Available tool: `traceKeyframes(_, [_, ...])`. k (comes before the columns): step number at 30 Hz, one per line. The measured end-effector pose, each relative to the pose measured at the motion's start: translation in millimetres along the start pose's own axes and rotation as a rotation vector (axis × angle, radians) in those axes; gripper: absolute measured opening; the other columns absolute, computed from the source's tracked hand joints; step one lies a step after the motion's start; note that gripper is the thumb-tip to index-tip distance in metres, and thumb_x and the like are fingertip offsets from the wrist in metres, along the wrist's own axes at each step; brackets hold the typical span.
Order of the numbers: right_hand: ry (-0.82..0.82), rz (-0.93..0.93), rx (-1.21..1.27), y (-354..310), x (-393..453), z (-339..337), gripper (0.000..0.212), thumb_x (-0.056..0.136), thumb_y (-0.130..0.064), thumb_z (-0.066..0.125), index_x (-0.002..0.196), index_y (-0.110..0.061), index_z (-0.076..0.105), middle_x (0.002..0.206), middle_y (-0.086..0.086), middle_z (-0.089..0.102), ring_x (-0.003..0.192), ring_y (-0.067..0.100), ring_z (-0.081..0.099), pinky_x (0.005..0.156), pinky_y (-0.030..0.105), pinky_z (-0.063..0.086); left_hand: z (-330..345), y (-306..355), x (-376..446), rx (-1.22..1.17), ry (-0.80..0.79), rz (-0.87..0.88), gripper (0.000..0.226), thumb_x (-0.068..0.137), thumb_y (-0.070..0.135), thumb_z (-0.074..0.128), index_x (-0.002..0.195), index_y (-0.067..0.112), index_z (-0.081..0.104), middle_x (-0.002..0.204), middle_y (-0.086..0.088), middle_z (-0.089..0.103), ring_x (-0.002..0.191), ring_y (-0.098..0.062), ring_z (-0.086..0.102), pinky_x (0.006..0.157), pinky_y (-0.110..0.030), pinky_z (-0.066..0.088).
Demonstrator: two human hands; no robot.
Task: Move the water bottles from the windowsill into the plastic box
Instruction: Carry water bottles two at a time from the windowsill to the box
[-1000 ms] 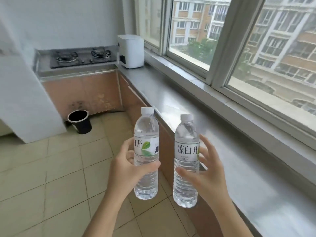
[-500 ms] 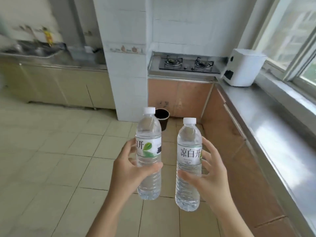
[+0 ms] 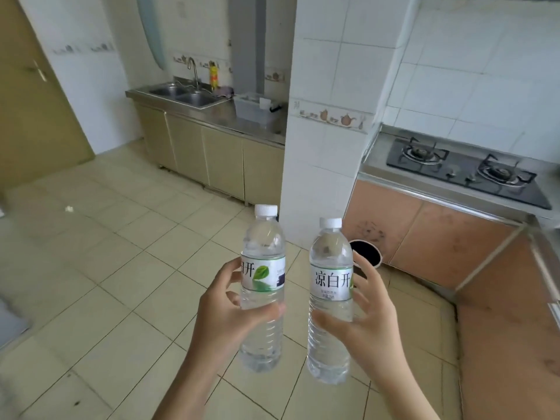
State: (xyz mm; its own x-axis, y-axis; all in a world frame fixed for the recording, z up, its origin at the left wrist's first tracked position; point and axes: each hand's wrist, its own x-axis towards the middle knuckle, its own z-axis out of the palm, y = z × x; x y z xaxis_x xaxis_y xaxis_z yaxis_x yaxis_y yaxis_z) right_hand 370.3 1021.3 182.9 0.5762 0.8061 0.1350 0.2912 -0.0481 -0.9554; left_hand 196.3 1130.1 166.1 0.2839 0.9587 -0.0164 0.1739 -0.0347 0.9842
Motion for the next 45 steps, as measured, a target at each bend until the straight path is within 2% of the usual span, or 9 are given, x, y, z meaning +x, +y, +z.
traceKeyframes(5, [-0.097,-0.002,0.014,6.0,92.3,25.7,0.099,0.054,-0.009,0.090,0.129,-0.051,0.041,0.111,-0.029,0.058,0.099,-0.021,0.053,0.082,0.023,0.046,-1.5,3.2,74.1,-0.020,0.116,-0.011,0.079,0.034,0.046,0.086,0.107,0.052,0.059,0.103,0.023,0.067,0.091,-0.021,0.067,0.083,-0.040,0.056])
traceKeyframes(9, [-0.171,-0.012,0.011,17.6,161.0,62.6,0.100,0.053,-0.008,0.091,0.128,-0.050,0.041,0.114,-0.023,0.060,0.101,-0.017,0.054,0.081,0.015,0.044,-12.1,-2.7,139.2,-0.005,0.188,-0.021,0.081,0.036,0.046,0.088,0.112,0.050,0.058,0.109,0.017,0.068,0.092,-0.024,0.067,0.084,-0.047,0.057])
traceKeyframes(14, [-0.206,-0.028,0.003,26.9,250.1,122.9,0.098,0.053,-0.004,0.090,0.123,-0.051,0.041,0.098,-0.035,0.062,0.094,-0.022,0.054,0.070,-0.001,0.042,-33.1,-16.4,240.3,0.006,0.222,-0.016,0.084,0.037,0.045,0.089,0.115,0.048,0.059,0.110,0.016,0.068,0.092,-0.022,0.067,0.083,-0.042,0.057])
traceKeyframes(21, [-0.176,-0.002,-0.007,20.4,377.0,200.4,0.099,0.054,-0.008,0.090,0.131,-0.047,0.040,0.108,-0.025,0.061,0.101,-0.014,0.056,0.071,0.011,0.047,-68.8,-16.8,401.0,0.027,0.167,-0.024,0.079,0.037,0.045,0.087,0.111,0.047,0.058,0.102,0.030,0.065,0.082,-0.016,0.067,0.073,-0.034,0.056])
traceKeyframes(27, [-0.142,0.022,-0.013,14.2,479.4,247.0,0.100,0.054,-0.009,0.091,0.131,-0.047,0.040,0.112,-0.023,0.061,0.105,-0.012,0.056,0.088,0.033,0.052,-79.3,-13.3,518.1,0.058,0.124,-0.003,0.078,0.041,0.041,0.088,0.112,0.047,0.058,0.104,0.031,0.064,0.076,-0.006,0.064,0.070,-0.027,0.053])
traceKeyframes(31, [-0.132,0.025,-0.020,19.3,550.5,271.1,0.099,0.054,-0.006,0.090,0.128,-0.050,0.042,0.113,-0.023,0.062,0.104,-0.011,0.057,0.092,0.041,0.052,-71.7,-15.7,592.0,0.073,0.113,-0.008,0.079,0.039,0.044,0.088,0.112,0.049,0.057,0.105,0.027,0.065,0.087,-0.017,0.066,0.077,-0.033,0.055])
traceKeyframes(35, [-0.153,-0.002,-0.032,36.3,632.6,292.3,0.099,0.054,-0.004,0.090,0.125,-0.054,0.042,0.108,-0.028,0.063,0.102,-0.012,0.057,0.089,0.034,0.053,-59.1,-18.3,673.0,0.090,0.118,0.008,0.082,0.038,0.047,0.088,0.114,0.051,0.057,0.107,0.025,0.066,0.087,-0.019,0.066,0.078,-0.035,0.057])
traceKeyframes(41, [-0.216,-0.027,-0.028,48.7,767.0,324.0,0.097,0.055,0.003,0.088,0.119,-0.052,0.040,0.095,-0.045,0.060,0.089,-0.016,0.060,0.066,0.005,0.047,-43.3,-15.0,798.3,0.099,0.153,-0.016,0.085,0.039,0.045,0.088,0.117,0.049,0.056,0.106,0.032,0.063,0.085,-0.017,0.067,0.075,-0.032,0.058])
traceKeyframes(45, [-0.267,-0.058,-0.054,51.5,848.2,346.6,0.099,0.053,-0.002,0.090,0.131,-0.041,0.042,0.105,-0.026,0.067,0.093,-0.004,0.065,0.073,0.016,0.052,-37.1,-10.4,876.8,0.091,0.171,-0.015,0.087,0.039,0.046,0.088,0.120,0.045,0.056,0.106,0.037,0.059,0.087,-0.012,0.066,0.073,-0.027,0.056])
